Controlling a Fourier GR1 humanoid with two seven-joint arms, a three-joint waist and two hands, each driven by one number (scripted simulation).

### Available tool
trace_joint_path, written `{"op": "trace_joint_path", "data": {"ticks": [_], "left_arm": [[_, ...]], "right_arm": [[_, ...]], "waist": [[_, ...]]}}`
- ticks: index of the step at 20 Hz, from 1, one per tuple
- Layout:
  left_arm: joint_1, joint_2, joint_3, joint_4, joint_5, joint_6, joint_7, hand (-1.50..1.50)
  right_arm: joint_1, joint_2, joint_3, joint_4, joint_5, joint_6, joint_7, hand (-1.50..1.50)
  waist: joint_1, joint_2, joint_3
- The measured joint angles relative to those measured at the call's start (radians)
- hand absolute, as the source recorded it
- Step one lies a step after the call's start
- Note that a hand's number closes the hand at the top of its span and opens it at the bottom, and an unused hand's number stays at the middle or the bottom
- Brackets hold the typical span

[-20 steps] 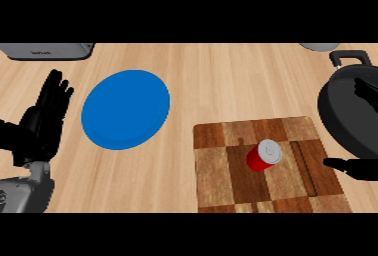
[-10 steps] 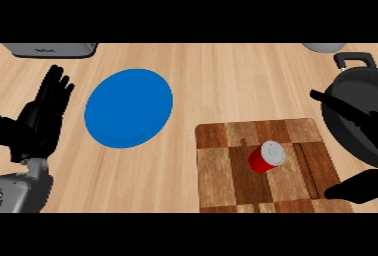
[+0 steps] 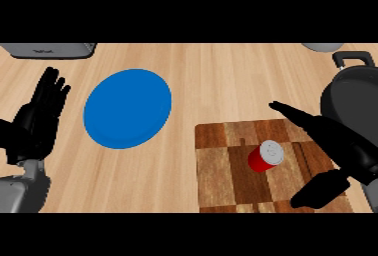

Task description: Pick the can from the cutting board and place it in the pot

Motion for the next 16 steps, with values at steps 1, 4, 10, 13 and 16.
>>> {"op": "trace_joint_path", "data": {"ticks": [1,4,10,13,16], "left_arm": [[0.008,0.000,0.004,-0.009,-0.004,-0.004,0.004,0.00],[0.006,-0.021,0.006,-0.004,-0.023,-0.005,0.004,0.00],[0.007,-0.060,-0.006,-0.012,-0.059,0.001,0.006,0.00],[0.013,-0.049,0.028,-0.015,-0.044,-0.030,0.009,0.00],[0.008,-0.056,0.040,-0.021,-0.056,-0.039,0.017,0.00]], "right_arm": [[-0.005,0.025,0.005,-0.005,0.013,0.006,0.024,-1.50],[0.013,0.080,0.013,-0.012,0.062,0.026,0.048,-1.50],[0.019,0.128,0.014,0.038,0.156,0.081,0.082,-1.50],[0.025,0.182,0.024,0.069,0.225,0.081,0.076,-1.50],[0.041,0.224,0.013,0.085,0.273,0.099,0.049,-1.50]], "waist": [[-0.001,0.000,0.000],[-0.004,0.000,0.000],[-0.005,0.000,0.001],[-0.004,0.000,0.001],[-0.005,0.000,0.001]]}}
